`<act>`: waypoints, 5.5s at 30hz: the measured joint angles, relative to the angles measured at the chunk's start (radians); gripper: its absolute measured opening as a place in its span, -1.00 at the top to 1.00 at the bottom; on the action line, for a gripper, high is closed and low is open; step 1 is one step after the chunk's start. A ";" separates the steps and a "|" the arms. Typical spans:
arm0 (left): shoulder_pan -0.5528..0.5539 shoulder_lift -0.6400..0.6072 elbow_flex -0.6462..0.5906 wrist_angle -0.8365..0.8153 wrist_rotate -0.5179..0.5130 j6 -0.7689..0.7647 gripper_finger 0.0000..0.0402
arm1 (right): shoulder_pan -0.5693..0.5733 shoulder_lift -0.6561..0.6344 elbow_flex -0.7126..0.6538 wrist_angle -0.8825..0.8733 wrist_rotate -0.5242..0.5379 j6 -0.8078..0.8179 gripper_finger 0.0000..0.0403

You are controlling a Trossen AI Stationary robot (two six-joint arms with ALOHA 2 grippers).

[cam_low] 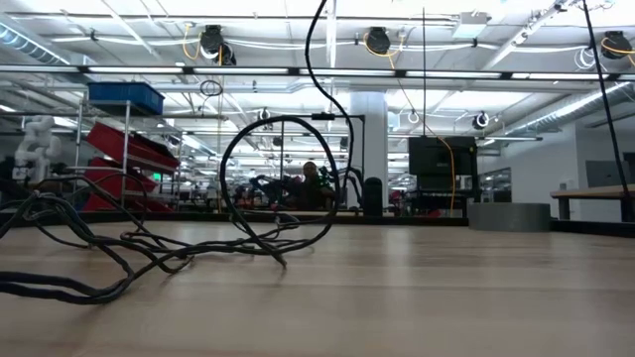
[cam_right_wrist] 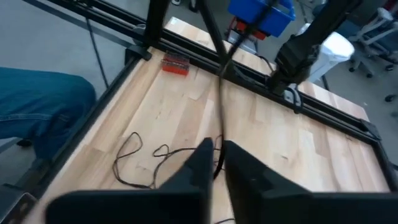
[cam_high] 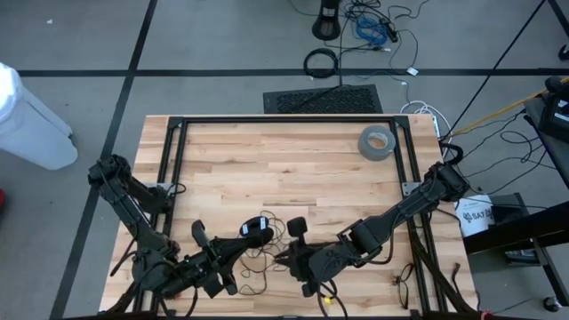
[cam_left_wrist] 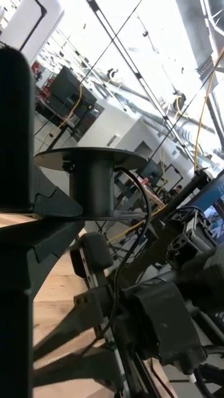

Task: Coil cords
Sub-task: Coil the black wire onto the spool

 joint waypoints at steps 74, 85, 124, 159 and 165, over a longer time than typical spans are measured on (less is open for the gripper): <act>0.161 0.002 0.000 -0.217 1.393 -0.439 0.99 | 0.132 -0.122 0.000 0.094 0.372 -0.134 1.00; 0.182 0.004 0.000 -0.218 1.462 -0.457 0.99 | 0.109 -0.122 0.000 0.093 0.282 -0.045 1.00; 0.349 0.082 0.000 -0.276 1.688 -0.715 0.99 | 0.122 -0.094 0.000 0.210 0.256 -0.056 1.00; 0.323 0.037 -0.001 -0.430 1.421 -0.743 0.99 | 0.227 -0.097 0.032 0.206 0.367 -0.051 1.00; 0.323 0.037 -0.001 -0.441 1.357 -0.744 0.99 | 0.228 -0.097 0.032 0.206 0.367 -0.051 1.00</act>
